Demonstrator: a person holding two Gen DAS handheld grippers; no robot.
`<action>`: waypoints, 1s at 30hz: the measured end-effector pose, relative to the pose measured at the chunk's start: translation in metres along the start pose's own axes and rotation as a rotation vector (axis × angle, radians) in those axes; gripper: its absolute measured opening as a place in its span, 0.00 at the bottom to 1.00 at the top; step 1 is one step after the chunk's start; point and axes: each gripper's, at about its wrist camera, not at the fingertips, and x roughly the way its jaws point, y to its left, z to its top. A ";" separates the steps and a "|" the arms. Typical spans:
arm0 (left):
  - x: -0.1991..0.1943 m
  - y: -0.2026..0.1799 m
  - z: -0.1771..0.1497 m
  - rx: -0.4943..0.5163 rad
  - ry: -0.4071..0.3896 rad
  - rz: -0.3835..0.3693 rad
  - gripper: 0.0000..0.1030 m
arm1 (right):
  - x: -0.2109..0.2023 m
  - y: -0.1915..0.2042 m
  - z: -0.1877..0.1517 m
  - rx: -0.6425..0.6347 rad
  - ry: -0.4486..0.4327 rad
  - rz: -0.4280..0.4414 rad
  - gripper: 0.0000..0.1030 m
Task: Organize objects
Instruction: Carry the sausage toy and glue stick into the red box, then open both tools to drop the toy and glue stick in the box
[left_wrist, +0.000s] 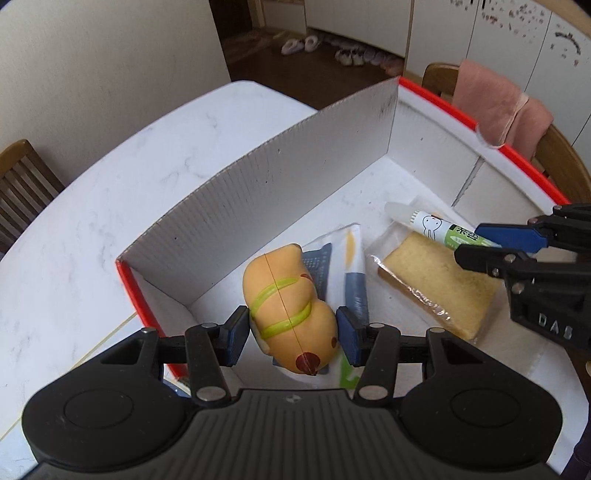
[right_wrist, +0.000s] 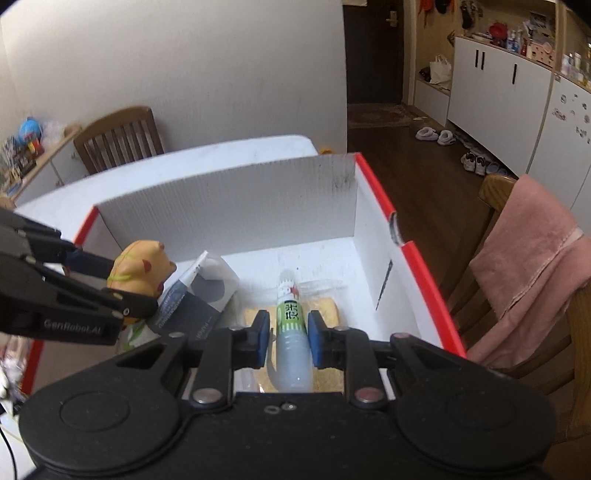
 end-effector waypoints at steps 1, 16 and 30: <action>0.002 0.000 0.002 0.003 0.008 0.002 0.49 | 0.003 0.001 0.000 -0.004 0.013 -0.001 0.21; 0.028 -0.017 0.006 0.099 0.124 0.064 0.51 | 0.019 -0.008 -0.004 -0.023 0.070 0.009 0.22; 0.015 -0.016 -0.005 0.092 0.089 0.058 0.66 | 0.005 -0.011 -0.005 0.008 0.044 0.042 0.35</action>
